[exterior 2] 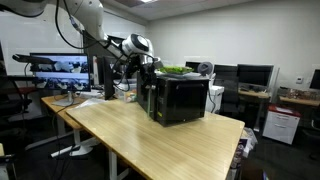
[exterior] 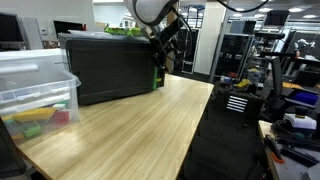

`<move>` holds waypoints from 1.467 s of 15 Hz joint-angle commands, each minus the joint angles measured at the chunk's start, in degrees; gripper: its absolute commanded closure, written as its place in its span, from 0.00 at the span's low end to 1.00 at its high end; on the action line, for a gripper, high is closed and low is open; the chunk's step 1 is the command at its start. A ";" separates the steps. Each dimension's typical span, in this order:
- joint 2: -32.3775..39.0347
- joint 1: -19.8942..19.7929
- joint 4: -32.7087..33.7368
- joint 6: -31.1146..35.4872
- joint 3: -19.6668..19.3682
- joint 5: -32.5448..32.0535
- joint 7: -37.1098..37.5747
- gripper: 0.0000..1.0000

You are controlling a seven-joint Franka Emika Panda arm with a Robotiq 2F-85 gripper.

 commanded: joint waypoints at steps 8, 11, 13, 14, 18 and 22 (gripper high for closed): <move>-0.02 -0.81 0.97 -2.07 0.35 -2.10 -1.85 0.00; -0.02 -0.86 0.98 -2.09 0.42 -2.08 -2.02 0.00; -0.02 -0.89 0.98 -2.09 0.44 -2.08 -2.03 0.00; -0.02 -0.89 0.98 -2.09 0.45 -2.08 -2.03 0.00; -1.75 -0.89 -0.11 -3.34 0.21 -1.68 -0.61 0.00; -3.35 -0.86 -0.99 -3.96 0.54 -1.62 -0.65 0.00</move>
